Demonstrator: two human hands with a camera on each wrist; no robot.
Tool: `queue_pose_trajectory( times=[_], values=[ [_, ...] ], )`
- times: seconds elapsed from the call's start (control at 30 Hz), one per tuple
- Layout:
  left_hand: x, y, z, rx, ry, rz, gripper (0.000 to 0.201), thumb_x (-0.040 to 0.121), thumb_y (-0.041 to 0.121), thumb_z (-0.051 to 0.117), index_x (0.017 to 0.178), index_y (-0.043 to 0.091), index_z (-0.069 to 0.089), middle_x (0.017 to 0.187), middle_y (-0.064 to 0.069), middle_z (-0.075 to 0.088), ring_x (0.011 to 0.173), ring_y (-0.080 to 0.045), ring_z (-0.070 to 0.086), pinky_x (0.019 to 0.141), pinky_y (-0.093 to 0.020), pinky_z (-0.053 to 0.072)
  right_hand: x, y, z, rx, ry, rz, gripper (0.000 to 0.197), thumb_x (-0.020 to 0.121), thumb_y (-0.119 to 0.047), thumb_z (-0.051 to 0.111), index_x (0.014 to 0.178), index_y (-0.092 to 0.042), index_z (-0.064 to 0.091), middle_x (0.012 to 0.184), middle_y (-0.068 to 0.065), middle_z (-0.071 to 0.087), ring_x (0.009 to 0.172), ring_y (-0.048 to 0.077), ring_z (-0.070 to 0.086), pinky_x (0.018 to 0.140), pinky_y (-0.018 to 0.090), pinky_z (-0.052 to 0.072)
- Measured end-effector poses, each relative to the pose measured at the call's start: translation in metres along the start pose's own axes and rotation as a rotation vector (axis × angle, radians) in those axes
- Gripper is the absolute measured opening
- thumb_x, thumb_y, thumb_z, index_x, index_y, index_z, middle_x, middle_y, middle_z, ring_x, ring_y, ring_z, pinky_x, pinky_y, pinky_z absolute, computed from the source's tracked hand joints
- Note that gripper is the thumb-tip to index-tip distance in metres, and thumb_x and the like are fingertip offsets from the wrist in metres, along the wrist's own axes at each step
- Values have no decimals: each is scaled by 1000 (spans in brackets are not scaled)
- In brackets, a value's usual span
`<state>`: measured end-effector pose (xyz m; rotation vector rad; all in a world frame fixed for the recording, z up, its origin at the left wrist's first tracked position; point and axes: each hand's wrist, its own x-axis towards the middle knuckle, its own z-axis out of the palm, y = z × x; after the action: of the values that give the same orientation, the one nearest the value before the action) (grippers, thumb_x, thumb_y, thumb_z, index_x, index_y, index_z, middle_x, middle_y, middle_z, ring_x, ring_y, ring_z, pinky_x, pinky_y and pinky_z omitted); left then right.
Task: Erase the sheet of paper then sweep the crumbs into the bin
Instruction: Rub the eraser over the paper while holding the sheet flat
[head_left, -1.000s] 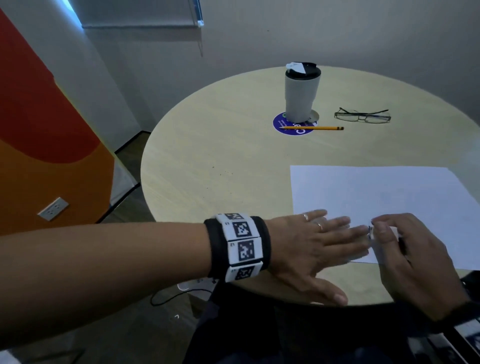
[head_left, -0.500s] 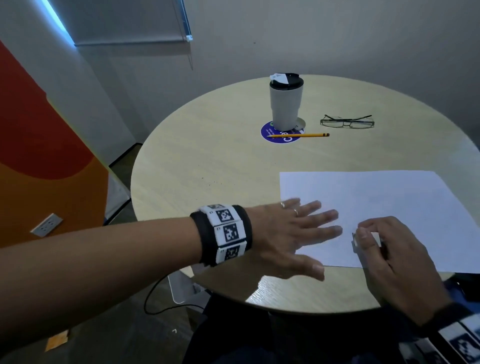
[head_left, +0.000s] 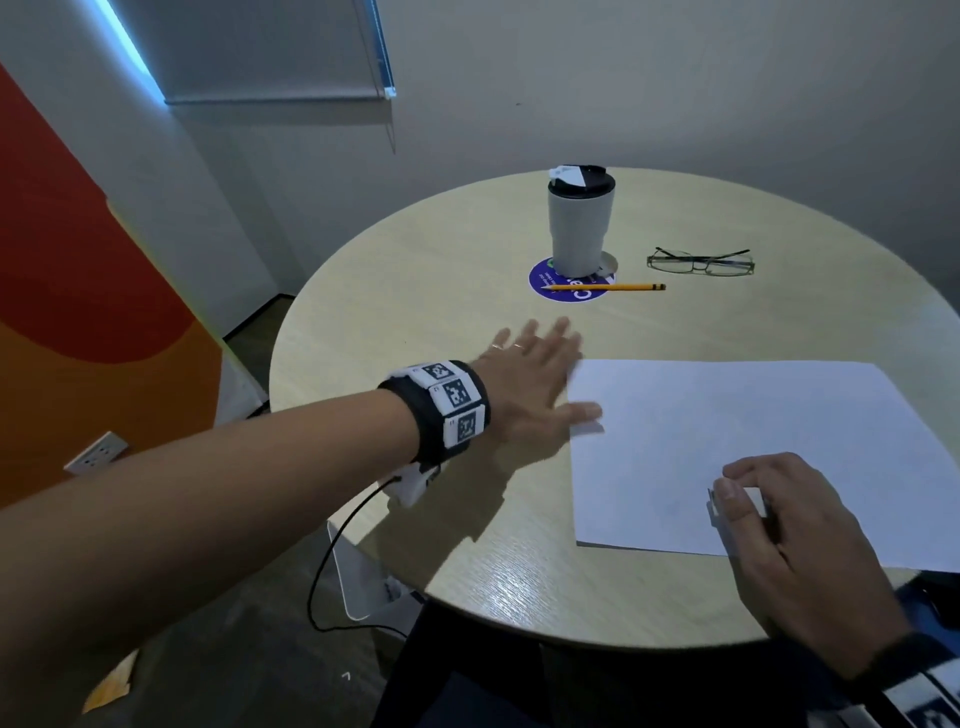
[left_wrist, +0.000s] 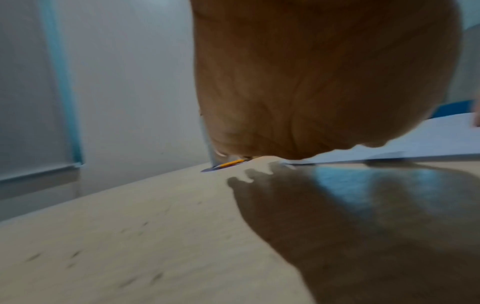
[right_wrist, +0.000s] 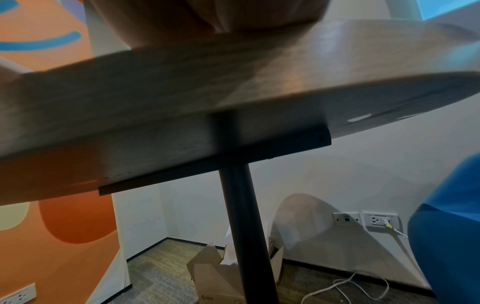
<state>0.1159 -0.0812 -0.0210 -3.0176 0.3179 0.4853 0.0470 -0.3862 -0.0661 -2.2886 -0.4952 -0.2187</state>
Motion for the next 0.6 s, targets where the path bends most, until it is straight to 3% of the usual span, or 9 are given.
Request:
queue_pose_trajectory(
  times=[0.07,0.1,0.17,0.3,0.37,0.47,0.53,0.6],
  values=[
    [-5,14,6,61,-39,239,93,93,87,10,165,33,-16,171,7,-26,159,-23,-21,126,-46,-12,1,-1,0,-2,2,0,34,100,-54,39,83,-35,61,104,-18,61,98,11,55,75,18,39],
    [-5,17,10,65,-66,278,91,94,87,11,164,36,-17,170,10,-27,158,-19,-23,125,-44,-13,1,-1,0,-5,-1,-1,35,100,-55,39,83,-34,61,105,-17,61,98,11,55,74,18,39],
    [-3,12,13,43,-87,209,93,93,88,10,164,35,-19,169,11,-29,158,-18,-24,128,-44,-12,1,-1,0,-14,-6,-3,34,101,-53,40,84,-33,61,105,-16,61,97,12,55,74,18,39],
    [0,-17,3,48,-66,-140,109,89,91,10,165,18,-17,172,-3,-25,160,-29,-17,129,-52,-9,-1,0,0,-23,-6,6,31,101,-46,45,83,-28,64,105,-11,62,98,17,56,75,17,39],
    [-3,-15,2,41,-34,-94,107,90,91,11,165,19,-17,171,-2,-27,160,-29,-18,128,-52,-9,-1,1,0,-28,-13,11,31,101,-45,46,82,-28,64,106,-10,63,100,17,55,76,17,38],
    [-9,-6,7,81,-95,163,95,91,89,7,163,33,-20,169,9,-30,158,-18,-23,126,-45,-13,0,1,1,-30,-23,14,33,101,-47,45,81,-28,65,106,-11,62,100,15,55,75,15,37],
    [-6,-13,9,74,-108,80,96,91,89,7,163,32,-21,169,8,-29,159,-20,-21,128,-47,-12,0,1,1,-39,-12,4,34,101,-48,44,80,-29,64,106,-11,62,99,16,54,74,16,38],
    [-4,-26,6,53,-101,-133,104,89,91,7,165,25,-18,171,2,-27,160,-27,-18,129,-51,-10,-1,0,1,-43,-7,-7,34,101,-50,44,79,-30,62,106,-10,61,97,16,53,73,17,38]
  ],
)
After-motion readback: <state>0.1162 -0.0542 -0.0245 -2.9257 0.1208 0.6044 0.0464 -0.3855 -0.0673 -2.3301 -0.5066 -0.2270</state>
